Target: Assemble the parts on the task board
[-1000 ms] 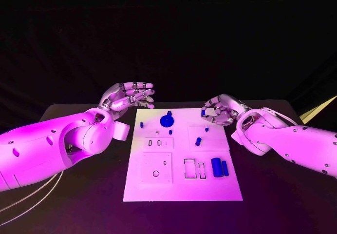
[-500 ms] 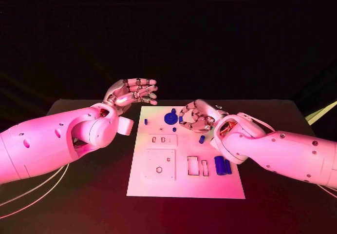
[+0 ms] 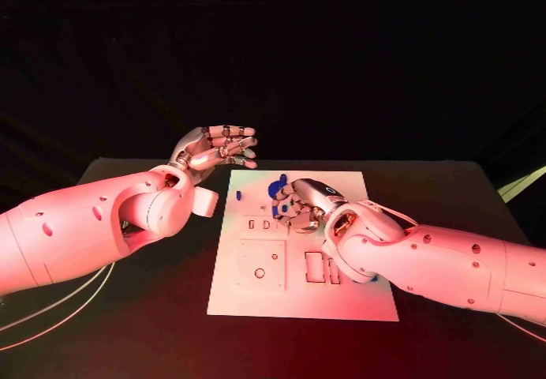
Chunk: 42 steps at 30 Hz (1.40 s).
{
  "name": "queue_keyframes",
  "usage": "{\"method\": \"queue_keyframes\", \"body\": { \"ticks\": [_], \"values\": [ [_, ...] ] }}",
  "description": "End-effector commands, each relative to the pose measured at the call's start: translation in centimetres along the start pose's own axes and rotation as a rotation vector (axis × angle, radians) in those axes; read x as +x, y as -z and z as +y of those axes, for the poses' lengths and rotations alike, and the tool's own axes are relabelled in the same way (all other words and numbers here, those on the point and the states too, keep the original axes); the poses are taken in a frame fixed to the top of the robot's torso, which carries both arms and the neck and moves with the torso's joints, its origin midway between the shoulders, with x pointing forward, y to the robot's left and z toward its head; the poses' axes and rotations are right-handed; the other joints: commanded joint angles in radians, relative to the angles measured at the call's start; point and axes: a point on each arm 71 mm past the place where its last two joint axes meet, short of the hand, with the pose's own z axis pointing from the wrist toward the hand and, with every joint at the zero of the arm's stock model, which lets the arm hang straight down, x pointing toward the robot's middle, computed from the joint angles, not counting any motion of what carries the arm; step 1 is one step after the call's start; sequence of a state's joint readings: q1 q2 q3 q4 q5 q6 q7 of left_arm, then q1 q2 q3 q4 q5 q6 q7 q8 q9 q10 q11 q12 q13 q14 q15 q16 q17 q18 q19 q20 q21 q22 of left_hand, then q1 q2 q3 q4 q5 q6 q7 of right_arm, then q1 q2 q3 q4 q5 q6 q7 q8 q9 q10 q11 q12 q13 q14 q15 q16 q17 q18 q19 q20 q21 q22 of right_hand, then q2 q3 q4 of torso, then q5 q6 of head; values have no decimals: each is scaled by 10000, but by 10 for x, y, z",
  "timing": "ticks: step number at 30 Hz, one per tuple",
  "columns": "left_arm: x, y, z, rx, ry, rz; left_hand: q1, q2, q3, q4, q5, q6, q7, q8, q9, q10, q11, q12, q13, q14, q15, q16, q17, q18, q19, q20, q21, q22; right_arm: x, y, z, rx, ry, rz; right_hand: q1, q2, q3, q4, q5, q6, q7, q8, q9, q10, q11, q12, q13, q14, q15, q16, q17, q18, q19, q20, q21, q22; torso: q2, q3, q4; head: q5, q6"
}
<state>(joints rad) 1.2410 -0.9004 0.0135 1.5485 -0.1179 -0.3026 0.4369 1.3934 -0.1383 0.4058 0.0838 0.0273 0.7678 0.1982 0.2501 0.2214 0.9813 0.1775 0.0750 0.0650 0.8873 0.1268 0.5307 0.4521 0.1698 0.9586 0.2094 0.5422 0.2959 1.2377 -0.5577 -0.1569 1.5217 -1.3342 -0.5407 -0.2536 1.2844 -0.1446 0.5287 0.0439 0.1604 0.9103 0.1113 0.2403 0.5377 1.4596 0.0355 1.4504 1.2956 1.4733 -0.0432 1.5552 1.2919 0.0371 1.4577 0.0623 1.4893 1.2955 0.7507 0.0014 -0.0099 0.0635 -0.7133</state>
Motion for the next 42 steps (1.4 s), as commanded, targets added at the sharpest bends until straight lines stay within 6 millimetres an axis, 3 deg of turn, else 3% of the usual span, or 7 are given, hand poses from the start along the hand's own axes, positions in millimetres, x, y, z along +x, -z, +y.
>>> {"method": "queue_keyframes", "body": {
  "ticks": [1, 18, 30, 36, 39, 42],
  "values": [
    [2, -1, -1, 27, 29, 43, 3, 116, 126, -166, 219, -139, 280, 65, 186, -40, 18, -74, 51, -101, -47, 213, 185, 47, -325, -50, 212, 169, 1, 0, 0, 9, 61, 30, -302, 418, 448, -49, 245, 387, -63, 824, 842, 218, -85, 266, 1778, 944, -12, 98, 2662, -204, 779, -18, 204, 2271, 11, 5, 4, 6, -14],
    [3, 0, -1, 22, 45, 77, 3, 116, 126, -166, 219, -139, 280, 65, 186, -40, 18, -74, 51, -101, -47, 213, 185, 47, -325, -50, 212, 169, 20, 0, 2, 106, 381, 497, -399, 360, 447, -29, 244, 333, -34, 832, 845, 215, -58, 262, 1777, 942, 18, 94, 2653, -203, 780, 10, 202, 2272, 6, 4, -17, 52, -130],
    [3, 1, -1, 24, 50, 88, 3, 116, 126, -166, 219, -139, 280, 65, 186, -40, 18, -74, 51, -101, -47, 213, 185, 47, -325, -50, 212, 169, 30, -1, 0, 211, 505, 597, -443, 331, 443, -18, 234, 307, -21, 830, 841, 210, -47, 257, 1773, 939, 28, 88, 2640, -201, 776, 21, 194, 2267, 8, 1, 28, 59, -190],
    [2, 1, -2, 20, 44, 76, 3, 116, 126, -166, 219, -139, 280, 65, 186, -40, 18, -74, 51, -101, -47, 213, 185, 47, -325, -50, 212, 169, 31, -2, -3, 258, 585, 495, -462, 320, 442, -12, 225, 297, -16, 829, 839, 207, -42, 254, 1770, 940, 33, 89, 2642, -200, 775, 26, 190, 2265, 3, 0, 0, 92, -176],
    [2, 1, -1, 19, 42, 73, 3, 116, 126, -166, 219, -139, 280, 65, 186, -40, 18, -74, 51, -101, -47, 213, 185, 47, -325, -50, 212, 169, 31, -2, -3, 235, 597, 473, -472, 310, 441, -11, 219, 291, -13, 828, 838, 210, -40, 257, 1774, 941, 36, 92, 2648, -201, 776, 29, 192, 2266, 0, 8, -2, 99, -249],
    [2, 1, -1, 16, 43, 76, 3, 116, 126, -166, 219, -139, 280, 65, 186, -40, 18, -74, 51, -101, -47, 213, 185, 47, -325, -50, 212, 169, 32, -2, -3, 211, 601, 475, -478, 305, 440, -10, 216, 289, -12, 828, 837, 211, -38, 258, 1775, 942, 38, 92, 2649, -200, 775, 30, 190, 2265, 5, 11, 2, 105, -212]
  ]
}}
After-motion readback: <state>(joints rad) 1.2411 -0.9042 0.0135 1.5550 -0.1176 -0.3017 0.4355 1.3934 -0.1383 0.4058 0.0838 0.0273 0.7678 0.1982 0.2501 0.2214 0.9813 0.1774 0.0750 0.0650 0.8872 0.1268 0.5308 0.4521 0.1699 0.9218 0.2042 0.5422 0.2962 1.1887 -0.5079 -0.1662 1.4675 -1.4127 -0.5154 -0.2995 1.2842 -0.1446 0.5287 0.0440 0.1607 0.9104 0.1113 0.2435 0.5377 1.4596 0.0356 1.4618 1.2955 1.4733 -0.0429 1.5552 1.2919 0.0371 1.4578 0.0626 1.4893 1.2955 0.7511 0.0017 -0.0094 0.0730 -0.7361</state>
